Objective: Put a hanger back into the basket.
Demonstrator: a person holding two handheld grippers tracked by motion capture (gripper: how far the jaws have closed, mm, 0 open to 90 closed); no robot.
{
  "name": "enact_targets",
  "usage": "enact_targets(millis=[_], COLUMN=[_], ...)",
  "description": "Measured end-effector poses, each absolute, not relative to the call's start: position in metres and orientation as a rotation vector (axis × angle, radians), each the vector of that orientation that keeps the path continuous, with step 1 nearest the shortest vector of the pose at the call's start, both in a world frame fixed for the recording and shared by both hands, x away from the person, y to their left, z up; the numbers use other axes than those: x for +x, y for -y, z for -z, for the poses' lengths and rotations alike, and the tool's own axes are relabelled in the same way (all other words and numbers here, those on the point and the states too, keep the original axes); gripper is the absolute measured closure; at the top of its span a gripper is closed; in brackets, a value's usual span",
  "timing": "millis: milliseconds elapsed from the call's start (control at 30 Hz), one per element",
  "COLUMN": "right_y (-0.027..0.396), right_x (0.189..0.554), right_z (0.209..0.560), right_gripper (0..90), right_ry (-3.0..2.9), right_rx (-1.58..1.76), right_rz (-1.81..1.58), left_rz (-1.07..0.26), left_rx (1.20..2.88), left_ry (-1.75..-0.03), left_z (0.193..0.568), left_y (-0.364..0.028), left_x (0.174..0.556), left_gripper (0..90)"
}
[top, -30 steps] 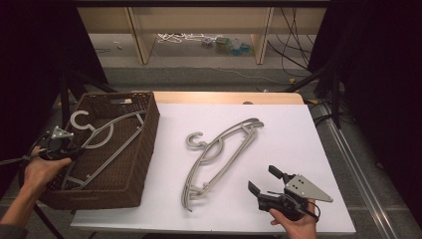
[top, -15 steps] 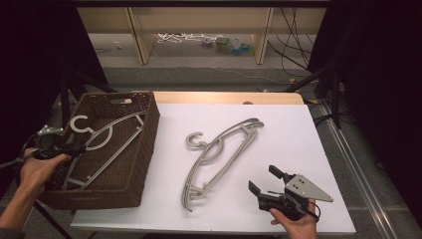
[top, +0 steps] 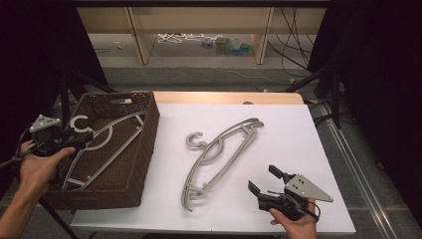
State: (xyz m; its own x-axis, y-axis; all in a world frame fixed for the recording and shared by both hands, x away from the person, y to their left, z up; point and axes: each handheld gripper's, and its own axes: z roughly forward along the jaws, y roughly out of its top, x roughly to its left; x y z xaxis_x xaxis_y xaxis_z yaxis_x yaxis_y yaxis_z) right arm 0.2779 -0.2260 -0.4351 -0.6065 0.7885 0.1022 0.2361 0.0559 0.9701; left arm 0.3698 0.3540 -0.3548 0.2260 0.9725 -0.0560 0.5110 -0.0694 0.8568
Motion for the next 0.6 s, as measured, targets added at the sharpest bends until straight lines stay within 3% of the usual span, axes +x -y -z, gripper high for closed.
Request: enact_targets(millis=[600], right_y=[0.226], right_x=[0.277], right_z=[0.434], right_gripper=[16.1], right_ry=[-1.872], right_rx=[1.010], right_rz=[-1.600], left_rz=[-0.530], left_rx=[1.639], left_ry=[-1.113], left_z=[0.342], left_y=[-0.239], left_x=[0.364], left_gripper=[23.4])
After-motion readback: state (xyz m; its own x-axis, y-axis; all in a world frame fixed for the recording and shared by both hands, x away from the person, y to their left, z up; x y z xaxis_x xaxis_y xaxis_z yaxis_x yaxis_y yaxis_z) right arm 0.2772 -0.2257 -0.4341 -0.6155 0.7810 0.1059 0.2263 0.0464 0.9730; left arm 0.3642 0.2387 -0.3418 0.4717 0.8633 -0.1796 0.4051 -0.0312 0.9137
